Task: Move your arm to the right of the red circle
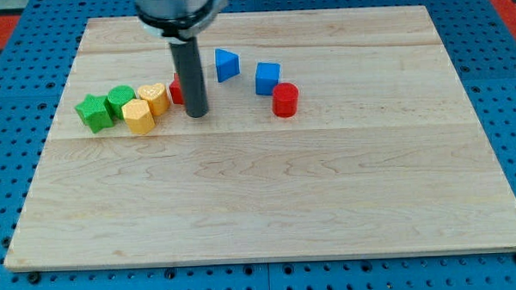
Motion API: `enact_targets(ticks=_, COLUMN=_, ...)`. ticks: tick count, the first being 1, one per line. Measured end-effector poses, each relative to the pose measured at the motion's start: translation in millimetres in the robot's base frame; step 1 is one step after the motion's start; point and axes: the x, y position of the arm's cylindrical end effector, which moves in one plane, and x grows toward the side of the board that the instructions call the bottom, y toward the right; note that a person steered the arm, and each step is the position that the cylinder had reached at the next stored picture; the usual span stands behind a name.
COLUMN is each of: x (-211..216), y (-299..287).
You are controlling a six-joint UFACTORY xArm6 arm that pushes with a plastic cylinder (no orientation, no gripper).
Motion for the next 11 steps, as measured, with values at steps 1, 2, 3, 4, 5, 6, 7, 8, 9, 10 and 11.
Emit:
enact_targets(ticks=1, x=-9, y=-8)
enact_targets(ticks=2, x=-15, y=-8)
enact_targets(ticks=3, x=19, y=-8)
enact_targets(ticks=4, x=60, y=20)
enact_targets(ticks=5, x=78, y=89)
enact_targets(ticks=6, x=74, y=163)
enact_targets(ticks=7, x=50, y=212)
enact_targets(ticks=8, x=30, y=213)
enact_targets(ticks=9, x=20, y=187)
enact_targets(ticks=10, x=12, y=165)
enact_targets(ticks=11, x=12, y=164)
